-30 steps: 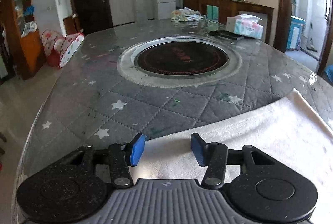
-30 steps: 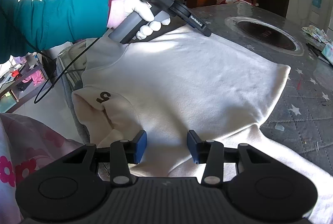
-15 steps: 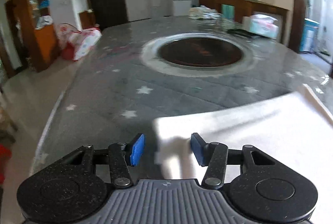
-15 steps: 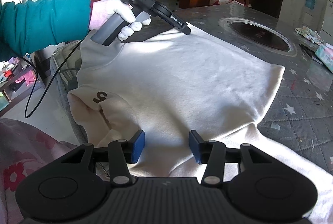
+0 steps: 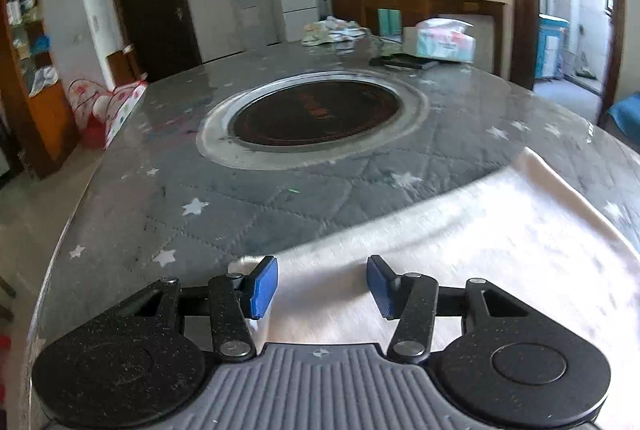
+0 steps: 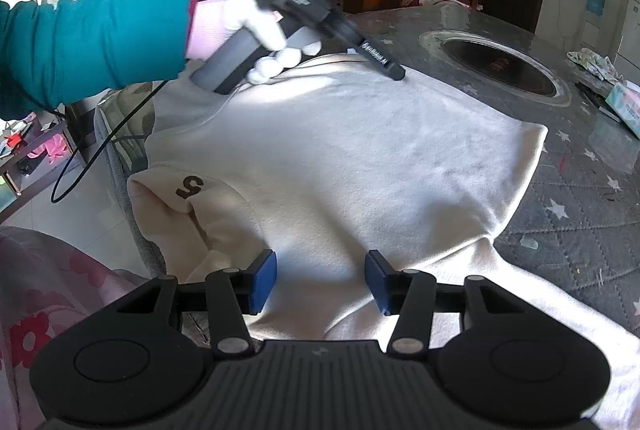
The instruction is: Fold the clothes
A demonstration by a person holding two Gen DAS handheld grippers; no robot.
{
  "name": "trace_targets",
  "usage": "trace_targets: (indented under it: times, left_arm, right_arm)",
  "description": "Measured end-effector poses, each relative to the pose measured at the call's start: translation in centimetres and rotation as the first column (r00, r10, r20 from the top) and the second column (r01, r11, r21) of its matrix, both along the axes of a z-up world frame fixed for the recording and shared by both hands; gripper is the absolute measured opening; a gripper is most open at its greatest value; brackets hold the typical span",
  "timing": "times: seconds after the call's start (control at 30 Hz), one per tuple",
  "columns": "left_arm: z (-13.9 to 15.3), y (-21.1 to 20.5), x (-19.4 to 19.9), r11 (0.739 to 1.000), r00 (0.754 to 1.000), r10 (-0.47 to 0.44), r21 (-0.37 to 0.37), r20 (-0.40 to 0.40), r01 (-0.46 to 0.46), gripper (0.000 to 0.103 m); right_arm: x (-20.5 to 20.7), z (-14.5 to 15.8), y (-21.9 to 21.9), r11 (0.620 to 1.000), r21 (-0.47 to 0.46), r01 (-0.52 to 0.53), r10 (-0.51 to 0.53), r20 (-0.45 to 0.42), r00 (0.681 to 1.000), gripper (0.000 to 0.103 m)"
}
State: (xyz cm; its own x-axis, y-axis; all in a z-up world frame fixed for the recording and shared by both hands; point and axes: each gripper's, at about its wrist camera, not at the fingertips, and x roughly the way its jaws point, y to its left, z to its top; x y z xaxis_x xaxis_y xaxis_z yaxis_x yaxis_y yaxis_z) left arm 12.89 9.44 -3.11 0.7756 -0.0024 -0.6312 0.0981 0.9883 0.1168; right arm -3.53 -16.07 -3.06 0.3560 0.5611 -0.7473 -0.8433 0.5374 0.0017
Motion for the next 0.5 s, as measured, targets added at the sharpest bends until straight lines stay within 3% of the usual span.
trace_targets:
  times: [0.13,0.3,0.37,0.5]
  left_arm:
    - [0.4,0.4,0.9,0.999,0.999,0.047,0.009,-0.007,-0.047,0.053]
    - [0.5,-1.4,0.5,0.999,0.999,-0.048,0.008,-0.005,0.048,0.054]
    - [0.2,-1.3,1.0,1.0,1.0,-0.022,0.007,-0.009,0.022,0.062]
    - [0.4,-0.5,1.1,0.999,0.999,0.051,0.016,-0.015,-0.051,0.063]
  right_arm:
    - [0.0,0.0,-0.1,1.0,0.005,-0.002,0.002,0.0,1.0,0.05]
    - [0.0,-0.2,-0.2,1.0,0.013,-0.002,0.002,0.0,1.0,0.051]
    - [0.0,-0.2,-0.2,1.0,0.012,-0.002,0.002,0.001,1.0,0.051]
    - [0.0,-0.2,-0.3,1.0,0.018,0.002,-0.002,0.002,1.0,0.051]
